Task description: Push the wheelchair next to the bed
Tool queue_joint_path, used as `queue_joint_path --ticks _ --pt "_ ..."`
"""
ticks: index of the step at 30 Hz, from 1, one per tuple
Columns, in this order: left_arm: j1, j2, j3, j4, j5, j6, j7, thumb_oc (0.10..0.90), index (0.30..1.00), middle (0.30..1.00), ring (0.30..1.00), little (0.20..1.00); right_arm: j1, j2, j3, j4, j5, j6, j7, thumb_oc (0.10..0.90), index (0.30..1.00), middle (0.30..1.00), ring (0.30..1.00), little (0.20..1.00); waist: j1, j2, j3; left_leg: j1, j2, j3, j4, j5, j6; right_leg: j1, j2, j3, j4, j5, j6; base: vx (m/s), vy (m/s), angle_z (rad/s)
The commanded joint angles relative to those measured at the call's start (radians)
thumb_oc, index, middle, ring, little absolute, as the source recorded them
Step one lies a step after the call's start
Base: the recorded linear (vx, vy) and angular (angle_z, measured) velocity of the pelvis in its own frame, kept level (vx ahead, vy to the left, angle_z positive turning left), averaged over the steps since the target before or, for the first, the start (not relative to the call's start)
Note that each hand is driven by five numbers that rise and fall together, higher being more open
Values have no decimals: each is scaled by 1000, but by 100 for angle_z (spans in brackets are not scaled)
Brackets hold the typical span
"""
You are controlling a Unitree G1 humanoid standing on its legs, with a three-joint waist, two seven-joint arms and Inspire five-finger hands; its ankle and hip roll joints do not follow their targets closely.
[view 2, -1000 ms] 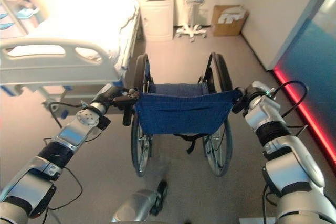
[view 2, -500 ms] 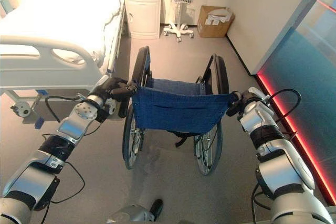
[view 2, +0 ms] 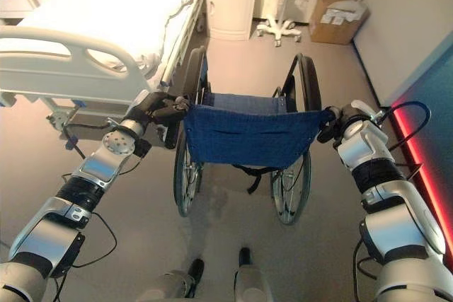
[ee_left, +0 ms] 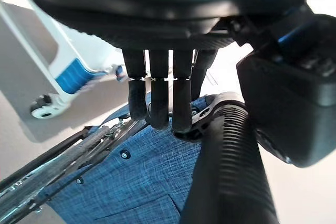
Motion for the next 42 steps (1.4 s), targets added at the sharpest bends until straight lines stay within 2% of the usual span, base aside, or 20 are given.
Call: queue_joint_path --ticks 1,5,9,10,13,14,15,16,17,19,21,23,24,25,26,29,30,34,39,42 --pt "76 -74 -141 53 -35 10 -29 400 300 300 300 300 -112 89 157 -163 -34 -202 114 400 300 300 300 300 -31 1 42 207 171 26 -104 78 -119 -75 -27 14 2 164 43 128 -109 24" --pt "45 -75 -131 84 -80 12 5 400 300 300 300 300 -119 91 163 -159 -27 -213 102 400 300 300 300 300 -48 15 38 214 193 38 -136 139 -136 -74 -10 -11 16 132 23 280 -164 21" --pt "49 -79 -123 95 -84 12 -4 400 300 300 300 300 -85 74 149 -167 -6 -205 112 400 300 300 300 300 -80 26 -3 264 250 77 -107 271 -167 -58 10 -46 21 101 -8 345 -140 20" --pt "50 -80 -126 97 -90 13 1 400 300 300 300 300 -71 65 151 -173 0 -197 118 400 300 300 300 300 -92 25 -19 277 273 96 -72 327 -179 -50 17 -62 12 91 -23 280 -120 24" --pt "45 -79 -123 116 -106 25 9 400 300 300 300 300 -41 64 152 -191 35 -172 94 400 300 300 300 300 -90 2 -25 201 249 114 95 383 -179 26 36 -86 -20 54 -64 349 -189 27" --pt "41 -82 -116 120 -103 34 1 400 300 300 300 300 -28 77 145 -196 40 -152 75 400 300 300 300 300 -67 -10 -1 96 211 113 171 367 -162 79 47 -72 -27 39 -74 413 -235 12" --pt "40 -82 -112 122 -95 40 -11 400 300 300 300 300 -19 103 139 -187 46 -129 51 400 300 300 300 300 -34 -20 31 -29 107 98 215 298 -115 125 58 -38 -34 30 -76 469 -230 -1" --pt "45 -79 -111 118 -87 41 -9 400 300 300 300 300 -18 127 138 -176 43 -120 32 400 300 300 300 300 -6 -15 60 -95 41 106 228 258 -95 166 81 -9 -32 16 -76 523 -164 -8" --pt "56 -68 -105 102 -87 43 -4 400 300 300 300 300 -11 153 131 -170 33 -107 11 400 300 300 300 300 24 -2 86 -164 -3 137 181 275 -95 220 117 14 -43 4 -77 507 -72 -40" --pt "80 -58 -102 85 -102 35 1 400 300 300 300 300 6 177 113 -167 16 -101 2 400 300 300 300 300 70 27 119 -234 -36 191 47 331 -107 305 169 35 -68 -11 -81 529 35 -63" --pt "110 -55 -103 69 -75 24 -4 400 300 300 300 300 11 174 103 -160 17 -101 14 400 300 300 300 300 118 47 120 -250 -51 181 -128 382 -111 370 197 75 -90 -26 -79 563 139 -75" --pt "125 -40 -98 53 -64 23 5 400 300 300 300 300 -2 165 104 -160 23 -105 47 400 300 300 300 300 140 47 108 -231 -42 170 -222 377 -108 394 188 88 -95 -51 -68 432 247 -100" --pt "124 -35 -95 52 -65 22 4 400 300 300 300 300 -8 162 106 -161 18 -105 59 400 300 300 300 300 139 49 104 -223 -33 180 -225 366 -107 394 184 86 -90 -61 -65 373 376 -116" --pt "108 -29 -94 57 -79 25 1 400 300 300 300 300 -12 152 108 -156 30 -107 66 400 300 300 300 300 126 51 89 -199 -9 270 -237 296 -81 398 165 69 -66 -89 -57 338 339 -76" --pt "97 -32 -98 70 -100 27 6 400 300 300 300 300 3 155 103 -146 46 -107 59 400 300 300 300 300 117 52 74 -190 -5 303 -206 277 -74 410 158 56 -51 -103 -53 381 329 -47" --pt "80 -27 -108 103 -112 27 -7 400 300 300 300 300 77 181 88 -144 50 -108 60 400 300 300 300 300 115 34 35 -186 -4 326 -131 229 -42 427 126 25 -17 -113 -36 431 204 16" --pt "75 -34 -118 126 -98 33 -24 400 300 300 300 300 116 210 85 -124 57 -119 44 400 300 300 300 300 123 20 9 -149 -22 302 -149 214 -21 428 96 14 4 -57 -4 532 189 9" --pt "3 -56 -117 175 -111 9 8 400 300 300 300 300 75 261 90 -43 38 -144 -8 400 300 300 300 300 136 4 -7 -135 -38 271 -196 216 -7 412 52 3 13 11 40 176 152 13" --pt "0 -73 -116 164 -101 -21 24 400 300 300 300 300 56 267 88 8 50 -167 -13 400 300 300 300 300 141 2 -28 -129 -50 244 -207 205 13 380 48 23 172 111 53 175 147 -19" --pt "32 -73 -106 145 -104 -43 44 400 300 300 300 300 93 267 84 -23 50 -155 -5 400 300 300 300 300 131 2 -49 -87 -53 245 -209 182 24 325 25 0 210 151 55 305 137 -20"
